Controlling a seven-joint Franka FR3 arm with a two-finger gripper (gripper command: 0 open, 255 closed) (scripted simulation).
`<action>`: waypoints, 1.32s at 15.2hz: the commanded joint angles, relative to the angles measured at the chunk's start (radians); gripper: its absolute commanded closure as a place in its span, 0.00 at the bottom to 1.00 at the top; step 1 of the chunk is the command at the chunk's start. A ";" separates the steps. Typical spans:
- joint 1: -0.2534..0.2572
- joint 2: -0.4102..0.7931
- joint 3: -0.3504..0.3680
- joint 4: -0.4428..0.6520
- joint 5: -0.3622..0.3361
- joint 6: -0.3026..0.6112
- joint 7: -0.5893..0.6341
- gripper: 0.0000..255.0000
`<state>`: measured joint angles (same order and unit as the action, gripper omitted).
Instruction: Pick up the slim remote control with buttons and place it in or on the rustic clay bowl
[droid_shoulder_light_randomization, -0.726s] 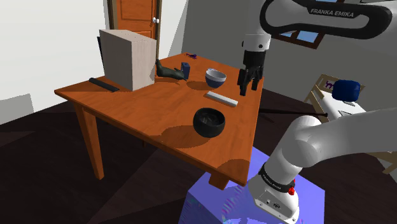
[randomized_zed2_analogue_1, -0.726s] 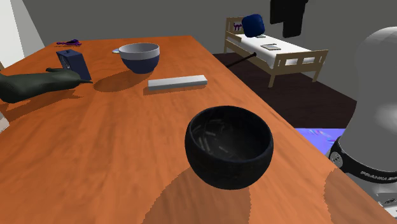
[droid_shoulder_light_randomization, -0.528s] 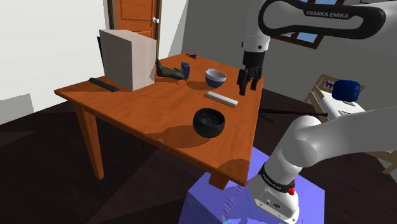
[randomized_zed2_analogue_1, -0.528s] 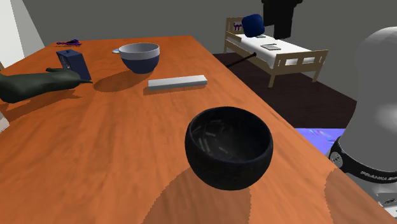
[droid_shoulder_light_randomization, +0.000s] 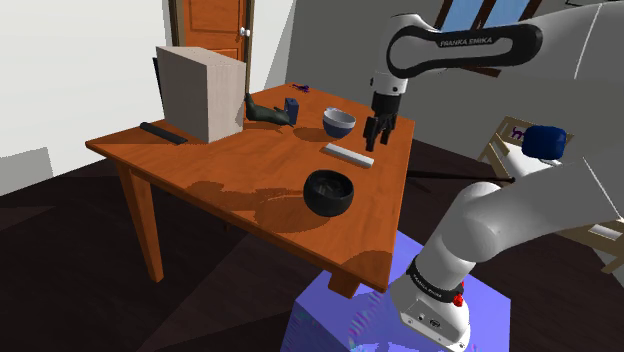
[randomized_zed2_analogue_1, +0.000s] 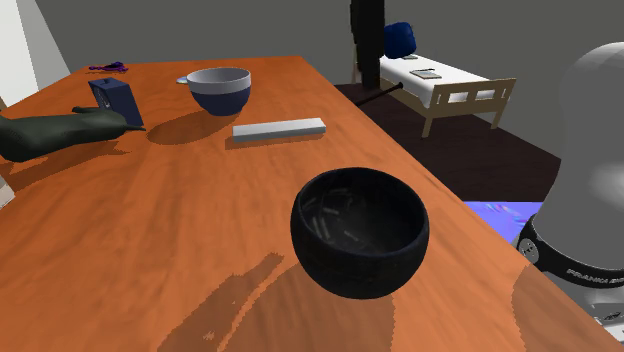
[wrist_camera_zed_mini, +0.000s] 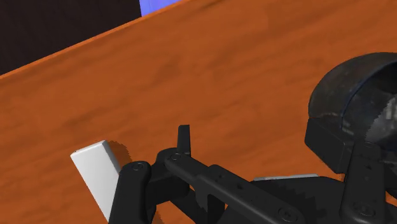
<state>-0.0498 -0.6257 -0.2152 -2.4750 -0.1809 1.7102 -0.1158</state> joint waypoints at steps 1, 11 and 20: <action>-0.007 0.043 -0.042 0.001 -0.018 0.063 -0.049 0.00; 0.004 0.382 -0.226 0.132 0.030 0.348 -0.305 0.00; -0.013 0.746 -0.308 0.365 0.274 0.488 -0.607 0.00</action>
<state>-0.0606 0.0796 -0.5247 -2.1444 0.0594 2.1945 -0.6959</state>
